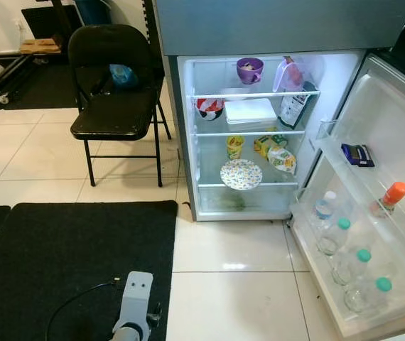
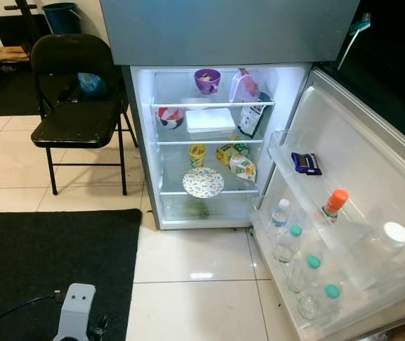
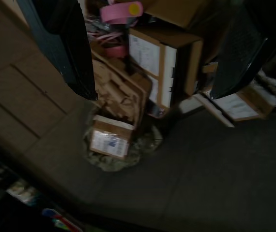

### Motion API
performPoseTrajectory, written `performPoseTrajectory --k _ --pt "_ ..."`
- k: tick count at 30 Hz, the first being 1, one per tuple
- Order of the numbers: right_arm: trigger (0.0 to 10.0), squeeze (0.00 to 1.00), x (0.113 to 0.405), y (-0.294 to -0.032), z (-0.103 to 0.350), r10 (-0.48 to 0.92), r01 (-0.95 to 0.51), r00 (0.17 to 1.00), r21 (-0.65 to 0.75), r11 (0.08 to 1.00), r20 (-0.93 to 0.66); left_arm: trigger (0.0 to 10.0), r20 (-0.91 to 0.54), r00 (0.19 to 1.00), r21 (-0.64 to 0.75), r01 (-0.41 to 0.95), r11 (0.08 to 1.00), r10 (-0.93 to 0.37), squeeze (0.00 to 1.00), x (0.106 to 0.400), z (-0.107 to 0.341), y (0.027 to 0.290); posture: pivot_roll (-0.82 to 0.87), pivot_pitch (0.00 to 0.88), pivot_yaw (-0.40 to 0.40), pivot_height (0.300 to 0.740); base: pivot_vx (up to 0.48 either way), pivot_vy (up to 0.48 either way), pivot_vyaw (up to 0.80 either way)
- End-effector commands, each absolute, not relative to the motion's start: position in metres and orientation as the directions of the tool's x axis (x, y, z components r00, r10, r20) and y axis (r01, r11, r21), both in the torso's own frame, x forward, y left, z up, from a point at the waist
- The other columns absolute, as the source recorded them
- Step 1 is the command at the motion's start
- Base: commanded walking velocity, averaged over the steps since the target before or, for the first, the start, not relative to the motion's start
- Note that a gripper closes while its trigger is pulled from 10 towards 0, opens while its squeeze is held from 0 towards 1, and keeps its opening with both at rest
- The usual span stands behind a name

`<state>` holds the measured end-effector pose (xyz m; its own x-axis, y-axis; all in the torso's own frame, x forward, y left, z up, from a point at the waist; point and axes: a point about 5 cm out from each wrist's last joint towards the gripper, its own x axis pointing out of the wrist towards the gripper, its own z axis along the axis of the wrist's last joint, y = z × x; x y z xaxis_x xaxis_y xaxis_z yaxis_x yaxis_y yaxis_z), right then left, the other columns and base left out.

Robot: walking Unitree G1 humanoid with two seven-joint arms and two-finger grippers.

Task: Restocking fridge

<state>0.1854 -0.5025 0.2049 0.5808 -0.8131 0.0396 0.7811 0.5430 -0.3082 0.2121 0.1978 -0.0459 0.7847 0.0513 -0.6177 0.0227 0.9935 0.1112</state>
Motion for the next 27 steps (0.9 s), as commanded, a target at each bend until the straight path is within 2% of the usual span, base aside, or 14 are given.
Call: performPoseTrajectory --k 1,2,6,9,11,13,19,22,27 --pt "10.0 0.00 0.188 -0.499 0.196 -0.797 0.768 0.604 -0.275 0.579 0.011 10.0 -0.640 0.766 0.129 0.024 0.991 0.065 0.00 0.205 -0.049 0.205 -0.17 0.166 0.022 0.717 0.000 0.000 0.00" --pt "10.0 0.00 0.188 -0.499 0.196 -0.797 0.768 0.604 -0.275 0.579 0.011 10.0 -0.640 0.766 0.129 0.024 0.991 0.065 0.00 0.205 -0.049 0.205 -0.17 0.166 0.022 0.717 0.000 0.000 0.00" --pt "10.0 0.00 0.207 -0.480 0.176 -0.610 0.590 0.787 -0.179 0.787 -0.089 10.0 -0.641 0.765 0.125 0.031 0.992 0.057 0.00 0.205 -0.050 0.202 -0.17 0.170 0.021 0.717 0.000 0.000 0.00" --pt "10.0 0.00 0.210 -0.476 0.172 -0.577 0.558 0.810 -0.164 0.813 -0.103 10.0 -0.641 0.765 0.125 0.032 0.992 0.056 0.00 0.205 -0.050 0.202 -0.17 0.170 0.021 0.717 0.000 0.000 0.00" --pt "10.0 0.00 0.215 -0.466 0.156 -0.497 0.478 0.852 -0.140 0.867 -0.164 10.0 -0.641 0.765 0.124 0.034 0.992 0.054 0.00 0.205 -0.050 0.202 -0.17 0.173 0.021 0.717 0.000 0.000 0.00" --pt "10.0 0.00 0.216 -0.461 0.148 -0.466 0.447 0.863 -0.138 0.884 -0.196 10.0 -0.641 0.765 0.124 0.034 0.992 0.054 0.00 0.205 -0.050 0.202 -0.17 0.173 0.021 0.717 0.000 0.000 0.00" --pt "10.0 0.00 0.227 -0.422 0.101 -0.194 0.191 0.915 -0.041 0.981 -0.354 10.0 -0.644 0.763 0.128 0.030 0.991 0.060 0.00 0.204 -0.050 0.203 -0.17 0.177 0.017 0.717 0.000 0.000 0.00" --pt "10.0 0.00 0.229 -0.415 0.096 -0.148 0.148 0.917 -0.029 0.989 -0.370 10.0 -0.644 0.762 0.127 0.030 0.991 0.060 0.00 0.203 -0.050 0.203 -0.17 0.177 0.017 0.717 0.000 0.000 0.00" --pt "10.0 0.00 0.239 -0.379 0.067 0.011 0.004 0.896 0.032 0.999 -0.443 10.0 -0.646 0.762 0.121 0.032 0.992 0.054 0.00 0.203 -0.051 0.200 -0.17 0.181 0.013 0.717 0.000 0.000 0.00"
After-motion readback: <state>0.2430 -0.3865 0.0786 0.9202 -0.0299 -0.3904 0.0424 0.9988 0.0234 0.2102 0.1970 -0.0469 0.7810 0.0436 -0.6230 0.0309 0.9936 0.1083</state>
